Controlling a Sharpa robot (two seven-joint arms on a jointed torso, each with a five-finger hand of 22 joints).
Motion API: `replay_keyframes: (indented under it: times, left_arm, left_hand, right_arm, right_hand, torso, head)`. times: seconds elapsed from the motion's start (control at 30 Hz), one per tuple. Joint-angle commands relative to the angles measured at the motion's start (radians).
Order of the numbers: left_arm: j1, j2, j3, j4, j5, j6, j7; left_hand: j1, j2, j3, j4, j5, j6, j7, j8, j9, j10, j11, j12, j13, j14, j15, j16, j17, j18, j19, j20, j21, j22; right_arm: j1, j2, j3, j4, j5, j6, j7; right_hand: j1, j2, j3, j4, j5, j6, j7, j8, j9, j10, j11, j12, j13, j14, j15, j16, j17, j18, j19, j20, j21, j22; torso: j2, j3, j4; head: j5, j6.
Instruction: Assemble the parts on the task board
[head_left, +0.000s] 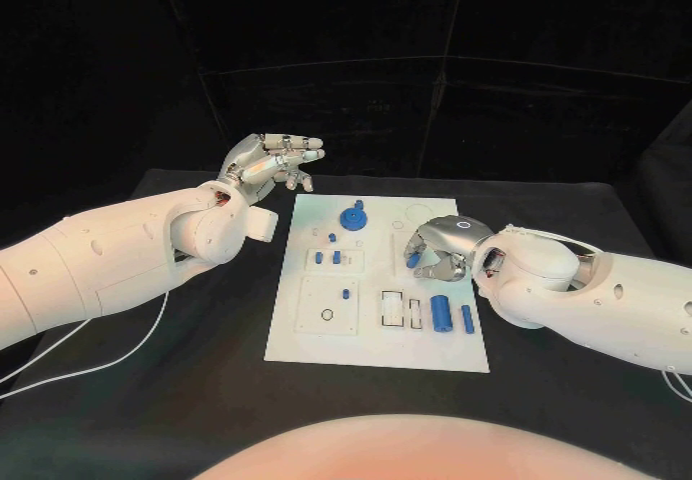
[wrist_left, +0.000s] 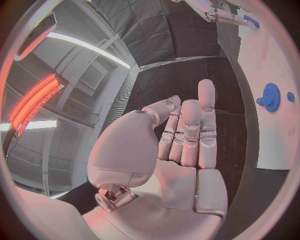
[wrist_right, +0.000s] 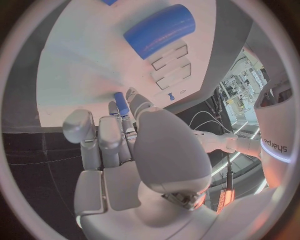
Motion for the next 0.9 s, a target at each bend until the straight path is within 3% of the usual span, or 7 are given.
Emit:
replay_keyframes:
  times: [0.03,0.23,0.37,0.6,0.67,0.9]
  left_arm:
    - [0.002,0.001,0.001,0.000,0.000,0.018,0.001]
    - [0.002,0.002,0.001,-0.001,0.000,0.021,-0.001]
    - [0.002,0.004,0.000,-0.002,0.000,0.024,-0.004]
    - [0.002,0.004,-0.001,-0.003,0.000,0.027,-0.006]
    - [0.002,0.004,-0.001,-0.003,0.000,0.028,-0.006]
    - [0.002,0.002,-0.002,-0.003,0.000,0.028,-0.008]
  left_hand:
    - [-0.010,-0.001,0.002,0.003,-0.001,-0.008,0.000,0.004,0.000,-0.007,0.003,0.004,0.000,-0.004,0.000,-0.004,-0.001,0.012,-0.001,0.004,-0.004,-0.002]
    - [-0.015,0.001,0.001,0.006,-0.002,-0.009,0.001,0.005,0.001,-0.009,0.004,0.006,0.000,-0.004,0.001,-0.003,-0.001,0.011,-0.002,0.005,-0.004,-0.002]
    - [-0.015,0.002,0.001,0.007,-0.002,-0.009,0.001,0.005,0.001,-0.009,0.004,0.006,0.000,-0.005,0.001,-0.003,-0.001,0.011,-0.002,0.005,-0.004,-0.002]
    - [-0.015,0.002,0.001,0.007,-0.002,-0.009,0.001,0.005,0.001,-0.009,0.004,0.006,0.000,-0.005,0.001,-0.003,-0.001,0.011,-0.002,0.005,-0.004,-0.002]
    - [-0.015,0.002,0.001,0.007,-0.002,-0.009,0.001,0.005,0.001,-0.009,0.004,0.006,0.000,-0.005,0.001,-0.003,-0.001,0.011,-0.002,0.005,-0.004,-0.002]
    - [-0.015,0.002,0.001,0.007,-0.002,-0.009,0.001,0.005,0.001,-0.009,0.004,0.006,0.000,-0.005,0.001,-0.003,-0.001,0.011,-0.002,0.005,-0.004,-0.002]
  right_arm:
    - [0.002,0.004,0.001,-0.002,-0.010,0.004,-0.002]
    - [0.002,0.009,0.001,-0.002,-0.006,-0.079,0.012]
    - [0.001,0.008,0.001,0.000,-0.013,-0.144,0.000]
    - [0.001,0.002,0.001,0.008,-0.031,-0.213,-0.014]
    - [0.001,-0.002,0.001,0.014,-0.033,-0.221,-0.014]
    - [0.001,-0.031,0.001,0.073,-0.015,-0.245,-0.001]
  right_hand:
    - [0.003,0.018,0.027,0.000,-0.003,0.024,0.001,0.008,0.002,0.037,-0.005,0.008,-0.001,0.013,-0.010,0.014,0.019,0.011,0.014,-0.004,0.015,0.017]
    - [0.009,0.037,0.085,0.005,-0.014,0.095,-0.008,0.032,0.010,0.137,-0.024,0.015,0.005,0.024,-0.024,0.049,0.070,0.002,0.039,-0.017,0.043,0.064]
    - [0.048,0.049,0.145,-0.031,-0.022,0.131,-0.013,0.045,0.015,0.185,-0.035,0.012,0.010,0.028,-0.035,0.065,0.092,-0.006,0.060,-0.028,0.067,0.106]
    - [0.050,0.035,0.224,-0.069,-0.021,0.147,-0.015,0.045,0.019,0.222,-0.036,-0.007,0.016,0.027,-0.037,0.072,0.101,-0.010,0.070,-0.033,0.084,0.132]
    - [0.032,0.017,0.259,-0.082,-0.020,0.151,-0.015,0.042,0.019,0.230,-0.037,-0.023,0.018,0.026,-0.036,0.073,0.101,-0.011,0.068,-0.032,0.087,0.134]
    - [0.009,-0.001,0.293,-0.097,-0.019,0.149,-0.011,0.033,0.018,0.229,-0.034,-0.046,0.018,0.025,-0.034,0.074,0.100,-0.010,0.066,-0.031,0.089,0.135]
  torso:
    - [0.000,0.0001,-0.0011]
    - [0.000,0.0006,-0.0011]
    - [-0.001,0.0002,-0.0006]
    - [-0.001,0.0005,-0.0016]
    - [-0.001,0.0001,-0.0018]
    - [-0.002,-0.0001,-0.0015]
  head:
    - [0.000,-0.001]
    - [0.000,-0.002]
    - [-0.001,-0.003]
    - [-0.001,-0.001]
    - [-0.001,0.000]
    - [0.003,-0.001]
